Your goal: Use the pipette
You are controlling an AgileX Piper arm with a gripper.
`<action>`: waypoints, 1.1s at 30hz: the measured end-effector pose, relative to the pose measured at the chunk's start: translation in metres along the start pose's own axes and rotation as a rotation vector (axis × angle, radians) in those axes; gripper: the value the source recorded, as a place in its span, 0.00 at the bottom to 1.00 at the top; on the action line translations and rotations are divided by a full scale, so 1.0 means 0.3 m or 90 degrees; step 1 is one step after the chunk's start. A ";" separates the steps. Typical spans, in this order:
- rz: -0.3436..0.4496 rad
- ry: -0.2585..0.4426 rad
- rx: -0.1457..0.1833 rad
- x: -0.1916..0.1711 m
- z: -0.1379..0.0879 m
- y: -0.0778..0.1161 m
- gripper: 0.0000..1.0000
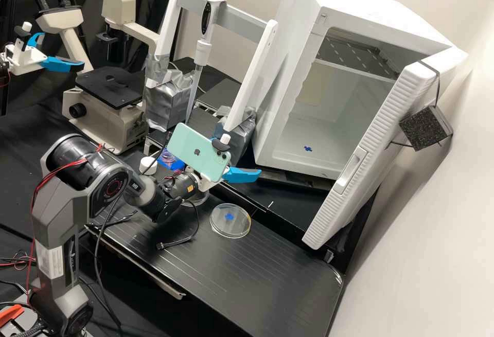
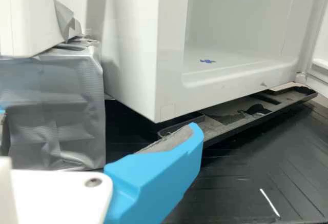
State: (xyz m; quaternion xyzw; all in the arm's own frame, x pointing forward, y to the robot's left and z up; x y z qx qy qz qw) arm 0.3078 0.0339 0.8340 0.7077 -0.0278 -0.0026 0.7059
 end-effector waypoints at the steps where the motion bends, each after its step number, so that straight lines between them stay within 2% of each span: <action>1: 0.000 0.000 0.000 0.000 0.000 0.000 1.00; 11: 0.000 -0.002 -0.001 -0.029 0.006 0.000 1.00; 14: -0.003 0.013 -0.011 -0.075 -0.004 0.004 1.00; 17: 0.015 0.035 -0.011 -0.133 -0.024 0.023 1.00; 20: 0.037 0.072 -0.001 -0.188 -0.071 0.048 1.00; 21: 0.046 0.103 0.001 -0.212 -0.109 0.060 1.00; 27: 0.069 0.218 -0.036 -0.300 -0.271 0.098 1.00; 31: 0.070 0.242 -0.049 -0.315 -0.358 0.125 1.00; 33: 0.068 0.247 -0.043 -0.311 -0.406 0.141 1.00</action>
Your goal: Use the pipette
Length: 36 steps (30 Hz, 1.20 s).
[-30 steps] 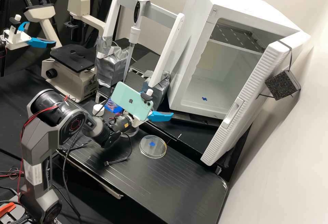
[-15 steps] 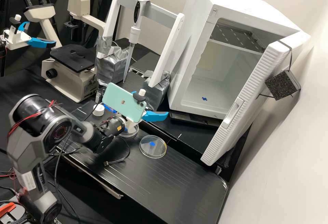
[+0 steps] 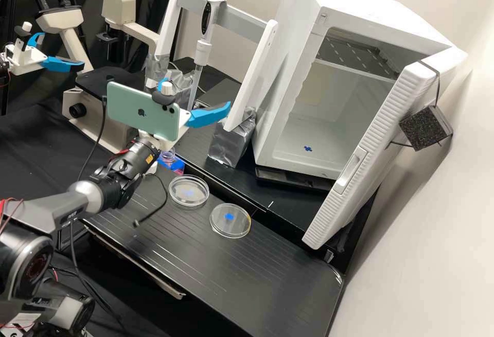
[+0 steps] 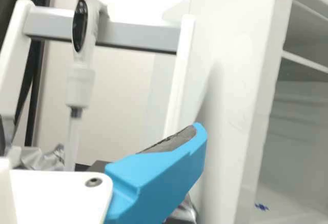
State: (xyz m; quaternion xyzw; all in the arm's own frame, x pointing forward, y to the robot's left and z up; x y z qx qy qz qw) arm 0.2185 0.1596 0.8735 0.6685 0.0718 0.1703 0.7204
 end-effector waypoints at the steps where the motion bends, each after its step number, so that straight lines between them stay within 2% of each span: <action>1: -0.004 -0.002 0.006 0.010 -0.013 0.005 1.00; 3: -0.015 0.008 0.015 0.033 -0.048 0.017 1.00; 8: -0.038 0.023 0.005 0.110 -0.124 0.037 1.00; 17: -0.055 -0.007 -0.010 0.244 -0.217 0.033 1.00; 23: -0.070 -0.030 -0.055 0.340 -0.250 0.013 1.00; 36: -0.103 -0.074 -0.072 0.480 -0.257 -0.050 1.00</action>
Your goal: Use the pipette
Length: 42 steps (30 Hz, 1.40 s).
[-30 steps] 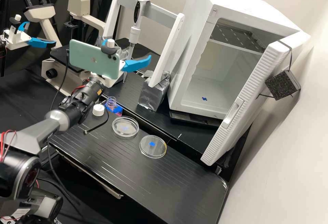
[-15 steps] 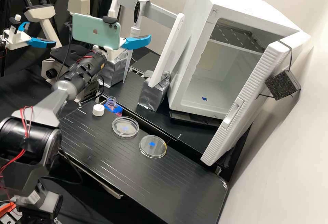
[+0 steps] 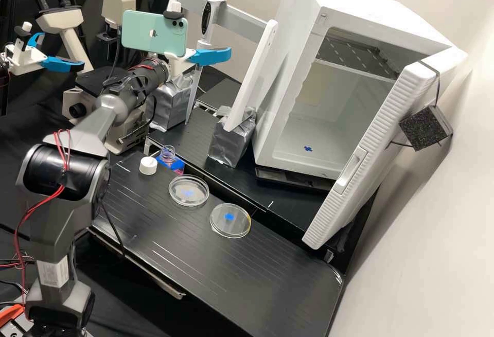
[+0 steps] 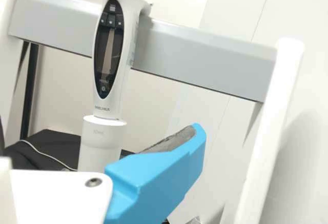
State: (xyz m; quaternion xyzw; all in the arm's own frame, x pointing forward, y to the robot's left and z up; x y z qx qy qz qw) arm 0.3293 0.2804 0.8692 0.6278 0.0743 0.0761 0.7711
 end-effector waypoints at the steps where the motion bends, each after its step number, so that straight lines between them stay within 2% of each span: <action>1: -0.001 -0.003 0.000 0.013 -0.002 -0.004 1.00; 2: -0.002 -0.003 -0.004 0.019 -0.003 -0.006 1.00; 3: -0.004 -0.004 -0.005 0.027 -0.005 -0.009 0.00; 21: -0.006 -0.015 0.003 0.061 0.021 -0.004 0.00; 26: -0.002 -0.011 -0.012 0.062 0.023 0.000 0.00; 29: -0.001 -0.012 -0.014 0.063 0.024 0.002 0.00; 33: -0.001 -0.011 -0.003 0.063 0.024 0.002 0.00; 42: -0.001 -0.011 -0.001 0.063 0.024 0.002 0.00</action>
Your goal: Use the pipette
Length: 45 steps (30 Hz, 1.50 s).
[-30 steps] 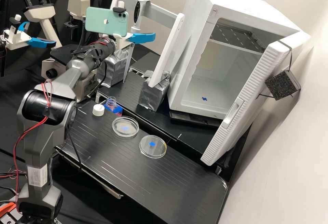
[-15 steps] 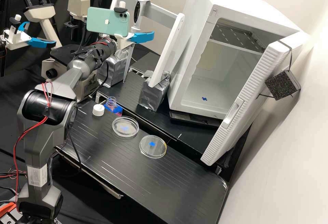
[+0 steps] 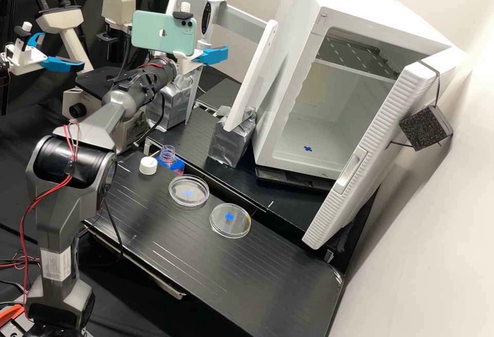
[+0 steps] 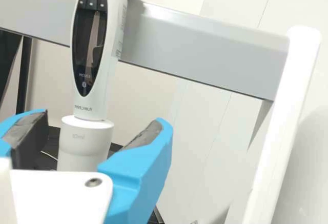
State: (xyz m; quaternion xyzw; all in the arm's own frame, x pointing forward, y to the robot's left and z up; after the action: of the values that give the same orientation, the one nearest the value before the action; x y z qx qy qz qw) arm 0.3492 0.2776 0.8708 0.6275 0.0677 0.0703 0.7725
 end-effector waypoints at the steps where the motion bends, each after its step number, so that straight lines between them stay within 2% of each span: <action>1: 0.000 0.000 0.000 0.000 0.000 0.000 0.00; 18: 0.005 -0.002 0.004 0.003 0.009 0.007 0.00; 26: 0.002 0.001 -0.005 0.002 0.009 0.003 0.00; 35: 0.000 0.002 -0.002 0.002 0.008 0.002 0.00; 39: -0.002 0.003 0.015 0.002 0.008 0.001 0.00; 45: -0.019 0.022 0.054 -0.006 0.008 0.001 0.00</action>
State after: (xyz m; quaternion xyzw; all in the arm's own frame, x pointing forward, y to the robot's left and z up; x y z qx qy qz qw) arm 0.3480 0.2749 0.8718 0.6570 0.0934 0.0669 0.7451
